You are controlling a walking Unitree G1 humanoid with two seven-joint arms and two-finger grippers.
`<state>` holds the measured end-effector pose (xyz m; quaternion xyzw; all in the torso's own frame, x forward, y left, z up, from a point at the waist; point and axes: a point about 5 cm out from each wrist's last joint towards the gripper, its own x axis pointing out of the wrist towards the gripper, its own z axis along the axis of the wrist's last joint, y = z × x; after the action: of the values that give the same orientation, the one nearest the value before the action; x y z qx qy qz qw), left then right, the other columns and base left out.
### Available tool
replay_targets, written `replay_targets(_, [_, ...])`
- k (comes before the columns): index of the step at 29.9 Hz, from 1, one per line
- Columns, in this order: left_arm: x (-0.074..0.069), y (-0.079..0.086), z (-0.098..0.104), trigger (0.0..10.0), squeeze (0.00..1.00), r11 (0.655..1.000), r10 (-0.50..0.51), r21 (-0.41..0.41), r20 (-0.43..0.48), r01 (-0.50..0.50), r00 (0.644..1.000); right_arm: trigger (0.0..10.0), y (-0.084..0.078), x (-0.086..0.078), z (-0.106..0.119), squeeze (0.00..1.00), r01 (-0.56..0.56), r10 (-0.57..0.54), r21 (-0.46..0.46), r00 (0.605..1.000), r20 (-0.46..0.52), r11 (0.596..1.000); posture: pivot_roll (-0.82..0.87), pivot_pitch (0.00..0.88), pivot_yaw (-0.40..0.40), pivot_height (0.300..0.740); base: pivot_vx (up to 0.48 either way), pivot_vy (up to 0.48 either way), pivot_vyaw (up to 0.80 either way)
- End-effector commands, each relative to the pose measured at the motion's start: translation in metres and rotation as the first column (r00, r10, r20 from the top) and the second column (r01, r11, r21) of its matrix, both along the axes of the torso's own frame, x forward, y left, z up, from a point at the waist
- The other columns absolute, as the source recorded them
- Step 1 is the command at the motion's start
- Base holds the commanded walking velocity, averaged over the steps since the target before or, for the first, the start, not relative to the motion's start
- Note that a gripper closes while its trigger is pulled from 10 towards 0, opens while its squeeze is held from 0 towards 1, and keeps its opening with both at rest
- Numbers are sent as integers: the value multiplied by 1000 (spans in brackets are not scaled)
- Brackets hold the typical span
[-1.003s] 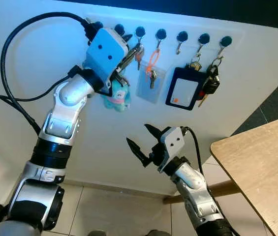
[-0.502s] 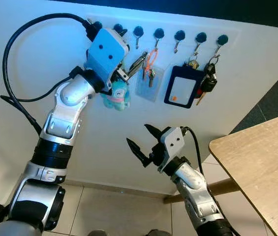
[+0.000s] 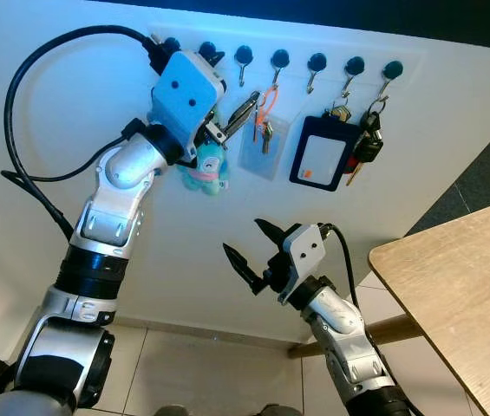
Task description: Hang keys on a hook
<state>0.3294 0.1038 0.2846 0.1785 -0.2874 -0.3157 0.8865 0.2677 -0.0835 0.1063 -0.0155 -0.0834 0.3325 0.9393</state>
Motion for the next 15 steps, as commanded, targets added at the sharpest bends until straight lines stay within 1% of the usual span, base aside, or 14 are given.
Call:
replay_targets(1, [-5,-4,-5,10000,0,998,-51,-41,-9,51,999,10000,-1,-1,2,0,1,-1,5,1000,7,1000,79,66,-58,740,0,0,0])
replay_targets(7, [-11,-3,-8,10000,0,991,-98,-88,-7,97,995,10000,-1,0,2,0,0,0,4,1000,6,1000,80,69,-60,740,0,0,0])
replay_targets(10, [-14,-1,-6,10000,0,985,-122,-127,-10,120,992,10000,-1,0,2,0,0,0,4,1000,5,1000,80,68,-62,740,0,0,0])
replay_targets(15, [-17,1,-6,10000,0,980,-152,-132,-11,149,988,10000,-1,0,2,0,0,0,3,1000,7,1000,81,67,-62,740,0,0,0])
